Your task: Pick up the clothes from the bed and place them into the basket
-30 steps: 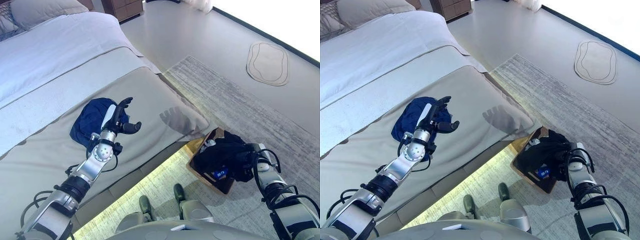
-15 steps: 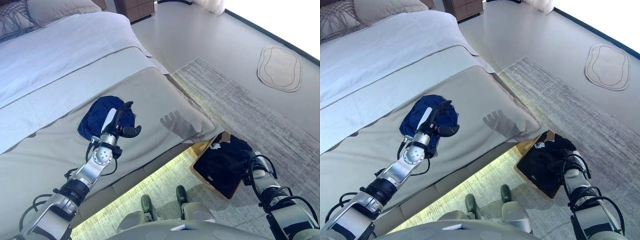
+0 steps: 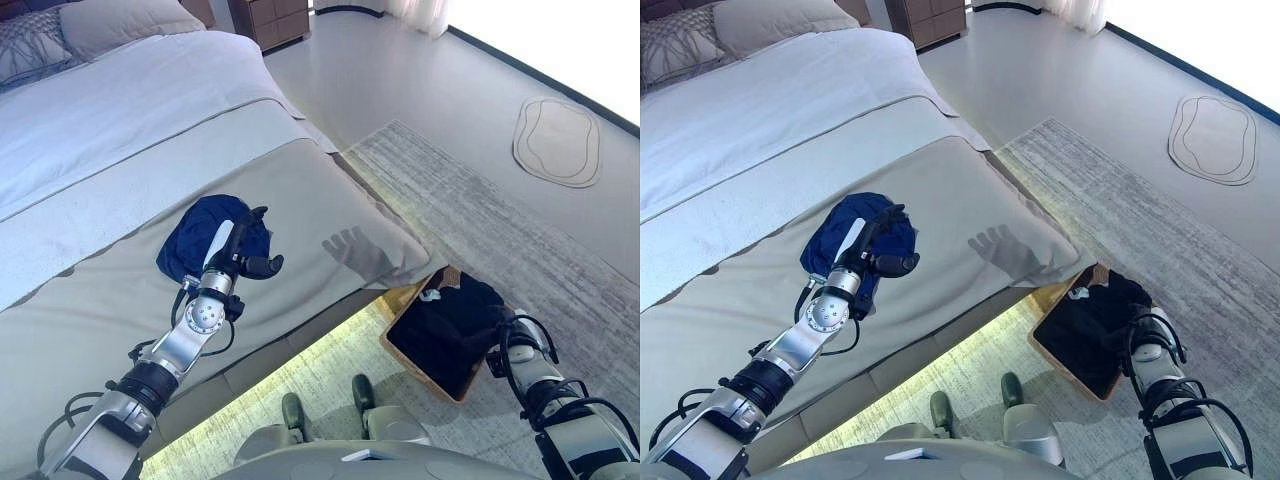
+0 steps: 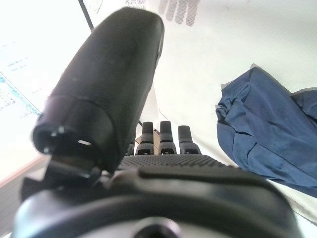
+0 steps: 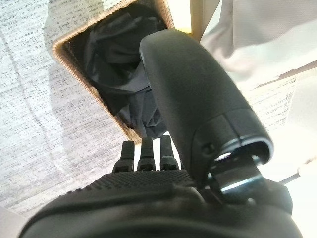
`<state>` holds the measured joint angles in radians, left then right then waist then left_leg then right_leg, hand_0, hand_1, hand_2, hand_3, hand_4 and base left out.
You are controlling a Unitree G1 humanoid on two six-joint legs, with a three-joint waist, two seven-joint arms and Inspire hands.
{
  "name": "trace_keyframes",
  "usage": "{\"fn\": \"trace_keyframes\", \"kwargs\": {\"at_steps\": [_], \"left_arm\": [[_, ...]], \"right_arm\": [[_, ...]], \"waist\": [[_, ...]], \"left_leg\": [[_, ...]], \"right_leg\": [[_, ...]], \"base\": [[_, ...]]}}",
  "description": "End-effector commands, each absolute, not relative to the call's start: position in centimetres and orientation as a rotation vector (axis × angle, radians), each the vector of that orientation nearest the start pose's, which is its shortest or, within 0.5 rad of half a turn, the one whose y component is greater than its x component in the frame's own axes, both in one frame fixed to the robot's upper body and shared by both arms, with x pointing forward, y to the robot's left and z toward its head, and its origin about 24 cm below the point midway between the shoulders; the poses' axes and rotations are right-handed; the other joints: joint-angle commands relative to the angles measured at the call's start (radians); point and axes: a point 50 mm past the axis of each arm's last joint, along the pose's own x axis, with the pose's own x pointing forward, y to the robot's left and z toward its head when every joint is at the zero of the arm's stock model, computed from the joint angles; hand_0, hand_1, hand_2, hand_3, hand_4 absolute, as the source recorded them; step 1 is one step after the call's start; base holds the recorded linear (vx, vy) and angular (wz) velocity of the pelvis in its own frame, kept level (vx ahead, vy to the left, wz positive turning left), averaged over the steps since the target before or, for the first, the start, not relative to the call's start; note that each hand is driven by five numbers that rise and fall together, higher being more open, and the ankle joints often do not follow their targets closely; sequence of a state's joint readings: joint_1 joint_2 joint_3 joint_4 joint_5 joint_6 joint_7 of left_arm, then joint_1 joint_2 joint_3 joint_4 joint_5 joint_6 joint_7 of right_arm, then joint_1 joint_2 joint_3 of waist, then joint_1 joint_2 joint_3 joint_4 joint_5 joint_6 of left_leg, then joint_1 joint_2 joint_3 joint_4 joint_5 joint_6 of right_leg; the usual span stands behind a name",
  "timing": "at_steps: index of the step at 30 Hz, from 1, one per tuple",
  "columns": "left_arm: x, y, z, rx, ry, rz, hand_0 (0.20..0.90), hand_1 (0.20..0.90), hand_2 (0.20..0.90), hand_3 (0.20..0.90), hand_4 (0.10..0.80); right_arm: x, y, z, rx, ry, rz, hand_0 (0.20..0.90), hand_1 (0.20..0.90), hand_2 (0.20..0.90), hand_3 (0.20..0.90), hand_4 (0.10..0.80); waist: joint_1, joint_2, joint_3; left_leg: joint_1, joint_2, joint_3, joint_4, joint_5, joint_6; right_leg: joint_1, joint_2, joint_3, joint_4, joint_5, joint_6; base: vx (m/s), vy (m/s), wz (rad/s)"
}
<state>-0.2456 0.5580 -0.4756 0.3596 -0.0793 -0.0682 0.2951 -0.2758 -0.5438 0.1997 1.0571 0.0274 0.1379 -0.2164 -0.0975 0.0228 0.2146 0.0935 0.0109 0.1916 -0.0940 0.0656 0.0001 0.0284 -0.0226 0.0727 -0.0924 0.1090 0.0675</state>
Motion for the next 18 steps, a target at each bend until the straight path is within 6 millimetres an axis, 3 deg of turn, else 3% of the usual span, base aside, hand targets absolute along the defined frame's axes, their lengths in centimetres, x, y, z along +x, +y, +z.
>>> {"fn": "trace_keyframes", "kwargs": {"at_steps": [1,2,3,6,11,18], "left_arm": [[29.9,17.9,5.9,0.562,-0.137,-0.061,0.9,0.9,0.9,0.9,0.8],[29.9,17.9,5.8,0.547,-0.128,-0.044,0.9,0.9,0.9,0.9,0.8],[29.9,17.9,5.8,0.547,-0.126,-0.043,0.9,0.9,0.9,0.9,0.8],[29.9,17.8,5.3,0.515,-0.099,-0.012,0.9,0.9,0.9,0.9,0.8],[29.5,18.0,4.1,0.497,-0.045,0.03,0.9,0.9,0.9,0.9,0.8],[29.6,18.8,3.9,0.508,-0.024,0.1,0.9,0.9,0.9,0.9,0.8]], "right_arm": [[23.5,-37.0,-1.8,-0.798,0.733,-0.561,0.9,0.9,0.9,0.9,0.8],[24.9,-37.0,0.0,-0.821,0.641,-0.611,0.9,0.9,0.9,0.9,0.8],[25.0,-37.0,0.1,-0.816,0.642,-0.616,0.9,0.9,0.9,0.9,0.8],[27.8,-36.1,3.6,-0.83,0.449,-0.645,0.9,0.9,0.9,0.9,0.8],[32.2,-33.0,10.0,-0.863,0.142,-0.585,0.9,0.9,0.9,0.9,0.8],[36.1,-29.9,16.6,-0.964,-0.083,-0.501,0.9,0.9,0.9,0.9,0.8]], "waist": [[0.028,-0.025,-0.06],[0.031,-0.025,-0.058],[0.031,-0.025,-0.057],[0.037,-0.023,-0.056],[0.064,-0.028,-0.062],[0.14,-0.036,-0.091]], "left_leg": [[0.029,-0.028,-0.049,0.007,-0.082,0.024],[0.03,-0.028,-0.056,0.007,-0.081,0.022],[0.031,-0.028,-0.058,0.007,-0.081,0.022],[0.029,-0.031,-0.08,0.007,-0.081,0.021],[0.018,-0.04,-0.123,0.007,-0.079,0.014],[0.002,-0.056,-0.203,0.007,-0.068,0.01]], "right_leg": [[0.008,0.003,-0.056,0.006,0.006,0.019],[0.013,0.002,-0.064,0.007,0.003,0.016],[0.014,0.001,-0.066,0.007,0.002,0.016],[0.023,0.001,-0.073,0.012,-0.006,0.009],[0.031,-0.005,-0.097,0.016,-0.021,-0.001],[0.054,-0.015,-0.153,0.005,-0.037,-0.011]], "base": [[-0.018,0.037,0.04],[-0.016,0.037,0.04],[-0.023,0.053,0.02],[-0.025,0.052,0.06],[-0.03,0.04,0.18],[-0.005,0.005,0.35]]}}
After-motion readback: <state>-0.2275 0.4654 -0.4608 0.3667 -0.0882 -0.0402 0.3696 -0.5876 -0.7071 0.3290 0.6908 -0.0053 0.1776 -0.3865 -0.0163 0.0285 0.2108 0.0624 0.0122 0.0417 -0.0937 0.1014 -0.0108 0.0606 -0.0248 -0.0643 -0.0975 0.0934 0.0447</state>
